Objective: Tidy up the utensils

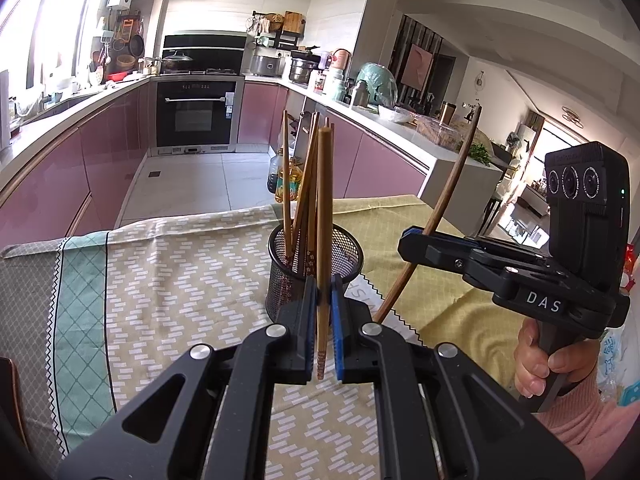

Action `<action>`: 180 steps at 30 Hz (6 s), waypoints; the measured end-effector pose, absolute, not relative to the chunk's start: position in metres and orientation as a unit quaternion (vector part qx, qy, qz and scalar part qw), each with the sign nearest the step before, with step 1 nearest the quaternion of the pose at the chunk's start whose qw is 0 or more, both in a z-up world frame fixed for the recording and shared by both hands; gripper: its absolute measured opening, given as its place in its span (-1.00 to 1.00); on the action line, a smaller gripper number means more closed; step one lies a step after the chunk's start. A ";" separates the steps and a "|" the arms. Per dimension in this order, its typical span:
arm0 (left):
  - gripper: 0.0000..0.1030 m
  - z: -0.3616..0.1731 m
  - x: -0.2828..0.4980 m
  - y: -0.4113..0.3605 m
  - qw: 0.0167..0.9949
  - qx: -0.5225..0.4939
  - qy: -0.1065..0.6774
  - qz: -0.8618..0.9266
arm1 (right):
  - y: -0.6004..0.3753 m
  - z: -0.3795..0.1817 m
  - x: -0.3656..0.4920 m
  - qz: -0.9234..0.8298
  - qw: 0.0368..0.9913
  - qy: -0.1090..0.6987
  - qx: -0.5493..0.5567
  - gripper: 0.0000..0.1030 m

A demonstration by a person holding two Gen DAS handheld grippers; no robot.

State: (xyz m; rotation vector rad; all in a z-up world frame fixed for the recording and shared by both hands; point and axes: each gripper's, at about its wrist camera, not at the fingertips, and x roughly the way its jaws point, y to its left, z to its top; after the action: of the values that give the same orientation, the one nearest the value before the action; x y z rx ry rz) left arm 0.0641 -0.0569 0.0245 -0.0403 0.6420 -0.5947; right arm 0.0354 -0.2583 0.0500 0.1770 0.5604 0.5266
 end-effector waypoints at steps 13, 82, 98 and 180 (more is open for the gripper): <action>-0.86 0.025 0.064 -0.057 0.905 -0.019 0.311 -0.289 | -0.259 0.051 0.035 0.257 0.923 0.272 0.086 -0.88; -0.86 0.073 0.065 -0.051 0.917 -0.014 0.264 -0.300 | -0.269 0.092 0.050 0.263 0.932 0.236 0.081 -0.88; -0.86 0.108 0.073 -0.050 0.932 -0.029 0.209 -0.296 | -0.271 0.113 0.080 0.242 0.944 0.209 0.076 -0.88; 0.89 0.030 -0.008 0.001 0.988 -0.012 0.121 -0.091 | -0.232 0.039 -0.017 0.100 0.985 0.140 0.011 0.87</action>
State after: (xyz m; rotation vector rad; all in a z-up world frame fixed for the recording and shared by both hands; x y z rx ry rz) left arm -0.0081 0.0012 0.0300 -0.0241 0.2433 -0.1824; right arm -0.0173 -0.2322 0.0387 0.0221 0.2807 0.2016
